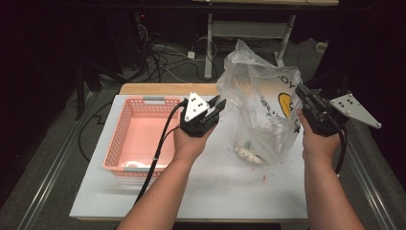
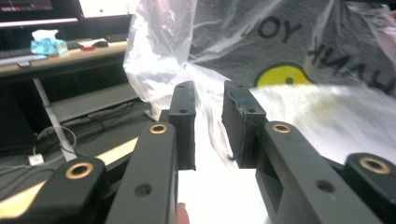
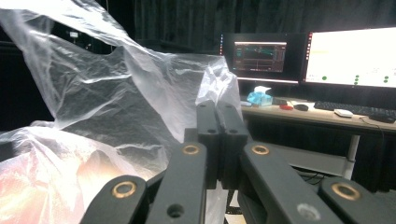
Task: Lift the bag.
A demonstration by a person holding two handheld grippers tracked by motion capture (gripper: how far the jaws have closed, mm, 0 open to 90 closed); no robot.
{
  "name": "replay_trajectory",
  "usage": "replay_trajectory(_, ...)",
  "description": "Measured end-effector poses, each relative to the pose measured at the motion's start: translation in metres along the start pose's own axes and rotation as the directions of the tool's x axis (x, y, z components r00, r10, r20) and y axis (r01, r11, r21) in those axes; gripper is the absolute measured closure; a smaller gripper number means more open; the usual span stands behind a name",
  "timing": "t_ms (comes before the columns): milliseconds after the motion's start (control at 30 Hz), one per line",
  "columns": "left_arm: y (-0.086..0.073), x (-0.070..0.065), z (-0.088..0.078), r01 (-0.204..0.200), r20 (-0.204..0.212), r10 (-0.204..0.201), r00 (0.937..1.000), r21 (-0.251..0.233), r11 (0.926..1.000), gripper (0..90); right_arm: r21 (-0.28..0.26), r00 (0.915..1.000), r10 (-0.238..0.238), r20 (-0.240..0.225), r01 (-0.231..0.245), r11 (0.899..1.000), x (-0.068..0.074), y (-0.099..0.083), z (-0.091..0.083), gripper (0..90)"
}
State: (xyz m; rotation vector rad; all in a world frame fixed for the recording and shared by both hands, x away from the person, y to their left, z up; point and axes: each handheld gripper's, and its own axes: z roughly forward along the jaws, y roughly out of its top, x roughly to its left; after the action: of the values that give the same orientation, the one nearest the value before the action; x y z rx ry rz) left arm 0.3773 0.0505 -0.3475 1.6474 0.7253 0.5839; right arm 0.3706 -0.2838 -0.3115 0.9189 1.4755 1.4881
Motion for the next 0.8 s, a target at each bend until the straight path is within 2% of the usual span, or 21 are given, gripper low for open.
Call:
replay_trajectory(400,-0.025,-0.02,-0.037,0.012,0.075,-0.014,0.9971,0.024,0.9996,55.9,0.013,0.9998,-0.016,0.009,0.016,1.0,-0.002,0.002,-0.004,90.0)
replay_trajectory(533,-0.04,-0.027,-0.037,0.024,0.088,-0.03,0.9957,0.062,0.9978,52.0,0.014,0.9997,-0.02,0.011,0.02,1.0,-0.002,0.002,-0.007,90.0)
replay_trajectory(667,-0.06,-0.035,-0.032,0.017,0.088,-0.029,0.9957,0.127,0.9917,46.1,0.015,0.9995,-0.031,0.01,0.031,0.999,-0.003,0.003,-0.011,90.0)
replay_trajectory(800,-0.078,-0.042,-0.028,0.027,0.103,-0.045,0.9937,0.171,0.985,40.7,0.016,0.9991,-0.043,0.007,0.043,0.999,-0.004,0.005,-0.016,90.0)
